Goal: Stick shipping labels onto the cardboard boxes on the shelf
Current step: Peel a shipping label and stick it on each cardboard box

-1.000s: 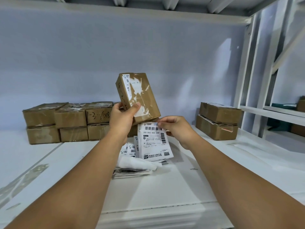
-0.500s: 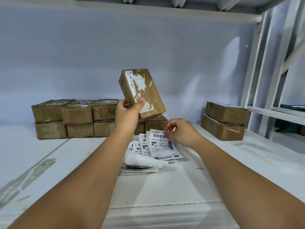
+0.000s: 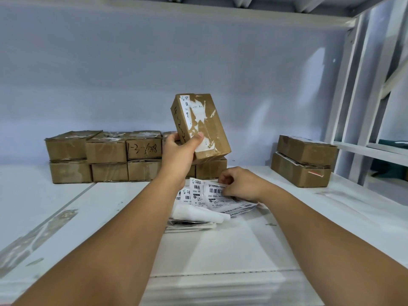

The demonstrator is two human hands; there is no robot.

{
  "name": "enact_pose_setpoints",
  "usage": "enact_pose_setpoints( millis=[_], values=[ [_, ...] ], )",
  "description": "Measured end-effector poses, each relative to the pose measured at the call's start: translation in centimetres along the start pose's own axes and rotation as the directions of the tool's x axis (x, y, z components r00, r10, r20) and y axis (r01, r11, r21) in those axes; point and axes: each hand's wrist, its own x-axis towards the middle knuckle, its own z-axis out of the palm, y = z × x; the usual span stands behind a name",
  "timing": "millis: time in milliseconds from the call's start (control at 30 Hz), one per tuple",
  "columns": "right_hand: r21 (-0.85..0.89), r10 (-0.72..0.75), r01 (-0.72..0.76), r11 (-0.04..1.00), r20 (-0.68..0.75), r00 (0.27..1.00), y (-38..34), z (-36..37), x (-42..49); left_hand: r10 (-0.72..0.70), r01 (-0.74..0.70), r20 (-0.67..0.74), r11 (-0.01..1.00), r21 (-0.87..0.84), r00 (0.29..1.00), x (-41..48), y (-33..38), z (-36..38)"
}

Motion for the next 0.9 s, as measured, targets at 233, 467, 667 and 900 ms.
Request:
enact_pose_setpoints(
  millis=[233,467,667,900],
  values=[
    [0.069,0.012,-0.01,0.998,-0.038,0.999,0.09,-0.05,-0.15,-0.002,0.002,0.013,1.0,0.001,1.0,0.24,-0.33,-0.02],
    [0.115,0.05,-0.053,0.992,0.035,0.998,-0.23,-0.66,-0.47,0.003,-0.002,0.03,1.0,-0.024,1.0,0.19,-0.37,-0.01],
    [0.119,0.051,-0.059,0.991,0.066,0.997,-0.29,-0.42,-0.38,-0.002,0.003,0.035,1.0,-0.029,0.999,0.34,-0.6,0.05],
    [0.125,0.02,-0.025,0.992,0.037,0.999,-0.34,-0.33,-0.34,0.012,-0.011,0.042,1.0,-0.014,0.999,0.46,-0.81,0.05]
  ],
)
